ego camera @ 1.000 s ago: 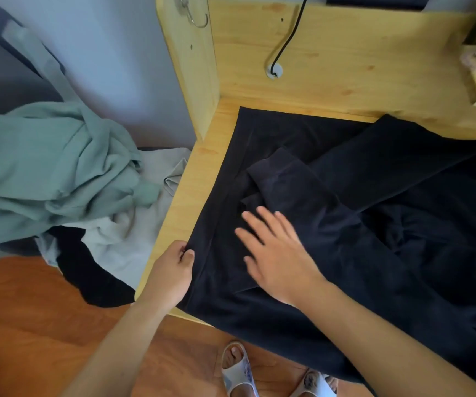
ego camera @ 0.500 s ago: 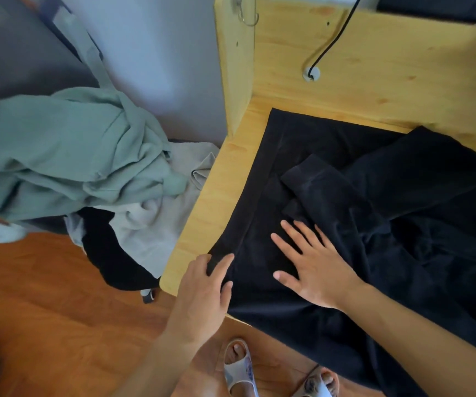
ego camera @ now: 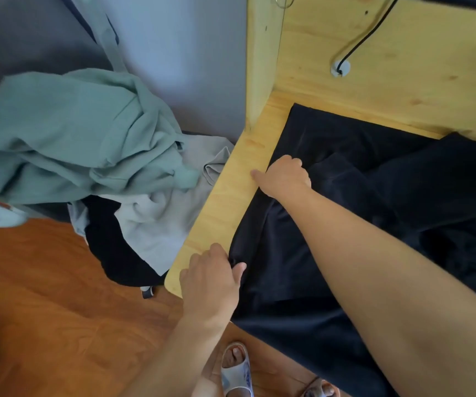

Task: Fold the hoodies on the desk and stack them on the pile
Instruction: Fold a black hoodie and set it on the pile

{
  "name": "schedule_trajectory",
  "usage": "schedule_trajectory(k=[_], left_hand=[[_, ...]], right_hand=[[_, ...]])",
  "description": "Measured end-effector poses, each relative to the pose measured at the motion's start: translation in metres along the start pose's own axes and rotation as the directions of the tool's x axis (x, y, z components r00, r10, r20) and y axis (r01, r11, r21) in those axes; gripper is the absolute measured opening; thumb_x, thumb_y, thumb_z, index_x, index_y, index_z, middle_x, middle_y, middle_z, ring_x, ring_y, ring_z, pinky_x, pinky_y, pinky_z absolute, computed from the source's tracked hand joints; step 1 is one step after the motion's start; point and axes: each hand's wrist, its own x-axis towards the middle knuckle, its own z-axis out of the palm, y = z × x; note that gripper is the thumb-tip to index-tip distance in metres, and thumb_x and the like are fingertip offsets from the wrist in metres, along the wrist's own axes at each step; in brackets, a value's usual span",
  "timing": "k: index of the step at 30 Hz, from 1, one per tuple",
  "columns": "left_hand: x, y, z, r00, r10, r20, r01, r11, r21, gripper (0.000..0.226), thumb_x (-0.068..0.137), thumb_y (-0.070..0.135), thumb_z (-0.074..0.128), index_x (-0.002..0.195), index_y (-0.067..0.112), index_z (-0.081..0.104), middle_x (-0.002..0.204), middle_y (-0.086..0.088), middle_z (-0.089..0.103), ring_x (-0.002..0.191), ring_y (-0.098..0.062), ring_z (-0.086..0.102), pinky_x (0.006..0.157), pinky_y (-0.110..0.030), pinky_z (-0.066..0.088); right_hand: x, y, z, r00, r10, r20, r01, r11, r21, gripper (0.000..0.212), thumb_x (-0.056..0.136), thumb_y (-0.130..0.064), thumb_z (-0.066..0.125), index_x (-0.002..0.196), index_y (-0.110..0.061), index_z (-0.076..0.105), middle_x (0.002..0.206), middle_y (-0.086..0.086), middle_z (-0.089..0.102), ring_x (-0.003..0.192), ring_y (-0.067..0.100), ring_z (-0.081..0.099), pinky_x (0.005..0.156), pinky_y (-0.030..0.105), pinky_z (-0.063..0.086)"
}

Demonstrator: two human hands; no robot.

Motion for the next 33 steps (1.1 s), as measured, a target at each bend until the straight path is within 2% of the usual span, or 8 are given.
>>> schedule_trajectory(k=[5, 10, 15, 19, 21, 24, 28, 33], left_hand=[[0.002, -0.008, -0.005, 0.995, 0.089, 0.046, -0.087, 0.996, -0.027, 0.032, 0.102, 0.055, 0.047, 0.092, 0.025, 0.041, 0.076, 0.009, 0.046, 0.078, -0.018, 0.051, 0.07, -0.03, 0.036], [-0.008, -0.026, -0.01, 0.99, 0.139, -0.007, -0.137, 0.969, -0.204, 0.029, 0.105, 0.049, 0.043, 0.091, 0.025, 0.033, 0.067, 0.007, 0.045, 0.059, -0.015, 0.042, 0.058, -0.031, 0.032], [-0.009, -0.039, -0.01, 0.992, 0.083, -0.091, -0.076, 0.994, 0.083, 0.023, 0.103, 0.04, 0.052, 0.114, 0.023, 0.043, 0.088, 0.005, 0.056, 0.083, -0.023, 0.061, 0.065, -0.034, 0.042], [-0.01, 0.002, 0.011, 0.804, 0.558, -0.205, -0.537, 0.83, 0.153, 0.05, 0.098, 0.029, 0.055, 0.147, 0.017, 0.049, 0.142, -0.012, 0.051, 0.134, -0.034, 0.046, 0.109, -0.047, 0.041], [-0.001, 0.013, 0.022, 0.759, 0.647, -0.074, -0.63, 0.758, 0.168, 0.056, 0.106, 0.044, 0.037, 0.158, 0.024, 0.035, 0.166, -0.01, 0.028, 0.154, -0.035, 0.02, 0.122, -0.052, 0.025], [0.013, 0.004, 0.037, 0.774, 0.633, -0.005, -0.614, 0.754, 0.233, 0.061, 0.107, 0.057, 0.022, 0.162, 0.033, 0.02, 0.171, -0.005, 0.013, 0.158, -0.031, 0.001, 0.124, -0.053, 0.017], [0.015, 0.001, 0.044, 0.773, 0.635, 0.012, -0.61, 0.737, 0.29, 0.064, 0.105, 0.058, 0.027, 0.162, 0.032, 0.022, 0.17, -0.008, 0.016, 0.158, -0.035, 0.005, 0.124, -0.055, 0.017], [-0.003, 0.015, 0.028, 0.829, 0.558, 0.012, -0.535, 0.787, 0.308, 0.065, 0.102, 0.056, 0.033, 0.161, 0.028, 0.029, 0.168, -0.017, 0.022, 0.155, -0.044, 0.011, 0.124, -0.06, 0.014]], right_hand=[[0.01, 0.004, -0.008, 0.997, 0.078, 0.028, -0.079, 0.994, 0.073, 0.028, 0.092, -0.018, 0.052, 0.115, -0.004, 0.059, 0.115, 0.015, 0.059, 0.104, 0.033, 0.062, 0.077, 0.037, 0.053], [0.024, 0.01, -0.021, 0.976, 0.182, 0.117, -0.215, 0.751, 0.624, 0.02, 0.093, -0.019, 0.05, 0.104, -0.009, 0.063, 0.098, 0.006, 0.062, 0.08, 0.017, 0.058, 0.076, 0.029, 0.056], [0.014, 0.019, -0.001, 0.992, -0.123, 0.025, 0.104, 0.913, 0.395, 0.032, 0.098, -0.025, 0.044, 0.11, -0.015, 0.071, 0.119, 0.009, 0.064, 0.107, 0.026, 0.06, 0.095, 0.037, 0.051], [-0.017, 0.033, -0.008, 0.923, -0.358, 0.142, 0.278, 0.874, 0.399, 0.046, 0.104, -0.02, 0.042, 0.149, -0.025, 0.05, 0.149, -0.001, 0.049, 0.135, 0.021, 0.048, 0.106, 0.026, 0.042], [-0.055, 0.066, -0.014, 0.906, -0.423, -0.023, 0.399, 0.835, 0.379, 0.045, 0.105, -0.015, 0.045, 0.149, -0.021, 0.048, 0.152, -0.005, 0.047, 0.139, 0.012, 0.041, 0.115, 0.025, 0.034], [-0.119, 0.146, -0.003, 0.839, -0.458, -0.292, 0.48, 0.877, 0.003, 0.044, 0.105, -0.025, 0.048, 0.148, -0.016, 0.05, 0.155, 0.002, 0.044, 0.147, 0.019, 0.031, 0.124, 0.04, 0.022], [-0.185, 0.248, 0.005, 0.849, -0.244, -0.469, 0.18, 0.967, -0.177, 0.049, 0.1, -0.03, 0.049, 0.145, -0.01, 0.051, 0.154, 0.018, 0.039, 0.145, 0.039, 0.031, 0.121, 0.054, 0.023], [-0.287, 0.31, 0.009, 0.727, 0.446, -0.522, -0.282, 0.887, 0.364, 0.036, 0.097, -0.02, 0.055, 0.129, -0.006, 0.059, 0.135, 0.02, 0.048, 0.127, 0.039, 0.04, 0.111, 0.043, 0.027]])
